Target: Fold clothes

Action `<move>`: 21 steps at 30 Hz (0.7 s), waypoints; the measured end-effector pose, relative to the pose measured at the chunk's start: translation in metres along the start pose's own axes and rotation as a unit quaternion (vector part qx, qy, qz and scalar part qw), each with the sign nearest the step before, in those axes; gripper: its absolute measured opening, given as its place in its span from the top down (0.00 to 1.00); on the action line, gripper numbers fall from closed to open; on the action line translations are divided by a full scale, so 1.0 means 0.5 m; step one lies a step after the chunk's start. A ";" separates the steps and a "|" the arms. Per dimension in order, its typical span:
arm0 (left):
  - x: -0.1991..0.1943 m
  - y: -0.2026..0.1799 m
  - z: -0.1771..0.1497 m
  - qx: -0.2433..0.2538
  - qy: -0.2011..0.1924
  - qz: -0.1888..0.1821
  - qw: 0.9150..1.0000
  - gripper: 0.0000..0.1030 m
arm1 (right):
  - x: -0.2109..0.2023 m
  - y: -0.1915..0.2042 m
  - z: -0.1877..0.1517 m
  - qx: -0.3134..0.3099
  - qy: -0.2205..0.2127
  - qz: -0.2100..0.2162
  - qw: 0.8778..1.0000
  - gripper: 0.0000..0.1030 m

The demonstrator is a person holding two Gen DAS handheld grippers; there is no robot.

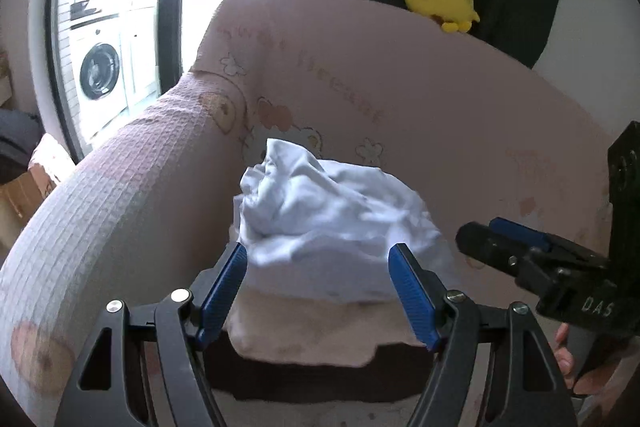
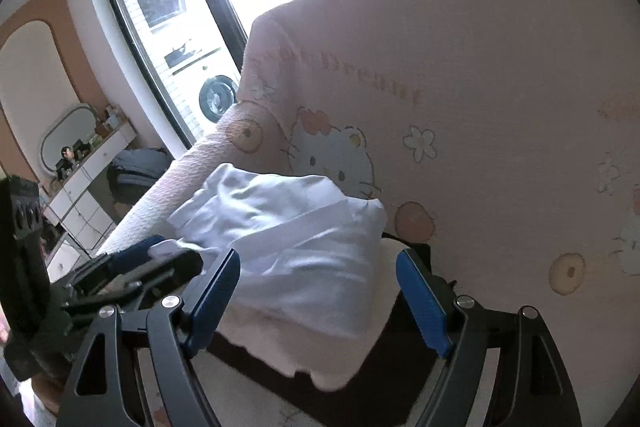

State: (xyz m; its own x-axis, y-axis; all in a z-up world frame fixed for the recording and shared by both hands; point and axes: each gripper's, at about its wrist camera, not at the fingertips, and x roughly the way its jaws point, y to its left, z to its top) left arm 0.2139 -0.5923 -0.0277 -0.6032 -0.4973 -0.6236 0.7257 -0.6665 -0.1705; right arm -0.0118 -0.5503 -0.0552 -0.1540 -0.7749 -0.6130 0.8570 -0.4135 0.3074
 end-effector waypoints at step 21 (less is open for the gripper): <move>-0.317 -0.163 -0.179 0.011 -0.096 0.074 0.993 0.29 | -0.406 0.100 -0.234 -0.184 -0.058 -0.100 0.976 0.08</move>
State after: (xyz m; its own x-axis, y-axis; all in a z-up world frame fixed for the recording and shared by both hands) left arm 0.2800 -0.4094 0.0167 -0.5444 -0.6862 -0.4824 0.8046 -0.5897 -0.0692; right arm 0.1198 -0.3576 -0.0007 -0.3735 -0.7537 -0.5408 0.9190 -0.3800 -0.1050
